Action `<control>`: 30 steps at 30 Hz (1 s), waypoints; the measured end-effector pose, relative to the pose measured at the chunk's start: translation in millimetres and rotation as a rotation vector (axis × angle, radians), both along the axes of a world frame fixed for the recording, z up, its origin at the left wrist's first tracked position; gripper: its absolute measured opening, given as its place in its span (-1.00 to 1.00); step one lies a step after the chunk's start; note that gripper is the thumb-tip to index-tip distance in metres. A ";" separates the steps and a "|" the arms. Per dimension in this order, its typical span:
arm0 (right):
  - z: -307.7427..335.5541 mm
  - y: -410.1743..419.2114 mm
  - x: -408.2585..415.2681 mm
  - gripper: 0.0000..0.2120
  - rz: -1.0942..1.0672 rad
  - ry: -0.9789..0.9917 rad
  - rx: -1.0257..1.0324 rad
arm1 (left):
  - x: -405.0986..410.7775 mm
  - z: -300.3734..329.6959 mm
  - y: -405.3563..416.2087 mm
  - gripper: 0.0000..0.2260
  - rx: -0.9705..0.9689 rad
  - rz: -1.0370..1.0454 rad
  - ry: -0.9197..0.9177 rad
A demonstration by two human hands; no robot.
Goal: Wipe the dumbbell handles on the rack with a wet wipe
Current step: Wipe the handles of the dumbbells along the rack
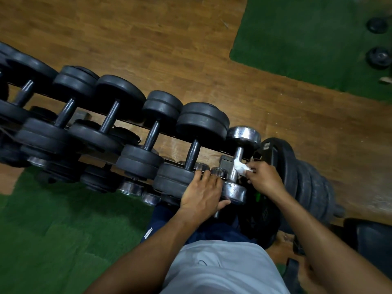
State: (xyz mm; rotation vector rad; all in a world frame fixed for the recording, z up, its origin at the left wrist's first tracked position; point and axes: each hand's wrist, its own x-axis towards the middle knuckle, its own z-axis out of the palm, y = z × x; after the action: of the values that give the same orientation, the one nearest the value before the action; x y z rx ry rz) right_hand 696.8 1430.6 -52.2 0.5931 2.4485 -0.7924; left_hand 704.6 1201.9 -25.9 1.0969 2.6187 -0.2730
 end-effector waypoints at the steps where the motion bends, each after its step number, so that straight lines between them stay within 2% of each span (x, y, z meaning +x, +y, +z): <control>1: 2.8 -4.4 0.5 -0.84 0.024 -0.041 0.065 | 0.2 0.1 0.1 -0.33 -0.002 0.000 0.001; 3: 6.9 -12.1 1.0 -0.83 0.088 -0.113 0.214 | 0.5 0.3 0.0 -0.34 -0.005 -0.002 0.004; 5: 3.5 -16.3 2.1 -0.81 0.108 -0.167 0.261 | 0.9 0.4 0.0 -0.35 -0.002 -0.004 0.003; 12: -20.1 -19.4 -11.9 -0.85 0.039 -0.285 -0.011 | 1.1 1.4 0.2 -0.36 0.008 0.000 0.002; 15: -34.1 -16.0 -17.0 -0.82 -0.142 -0.291 -0.167 | 0.9 2.0 0.3 -0.37 0.016 0.001 -0.003; 19: -27.6 -24.9 -20.6 -0.75 -0.529 -0.273 -0.448 | 0.4 3.5 0.9 -0.36 0.012 0.005 -0.004; 24: -23.5 -30.8 -24.3 -0.66 -0.838 -0.235 -0.681 | 0.8 4.7 1.6 -0.36 0.010 0.008 -0.006; 27: -22.8 -31.5 -32.1 -0.57 -0.934 -0.186 -0.802 | 0.1 5.0 1.8 -0.36 0.014 0.010 -0.008; 30: -19.5 -31.8 -41.9 -0.64 -0.973 -0.082 -0.807 | -0.3 4.4 1.9 -0.35 0.008 0.012 -0.014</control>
State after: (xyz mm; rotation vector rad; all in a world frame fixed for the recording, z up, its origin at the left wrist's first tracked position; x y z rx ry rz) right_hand 654.9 1398.9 -71.8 1.4143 1.4268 -1.9100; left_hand 704.4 1203.8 -21.5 1.0819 2.6157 -0.2512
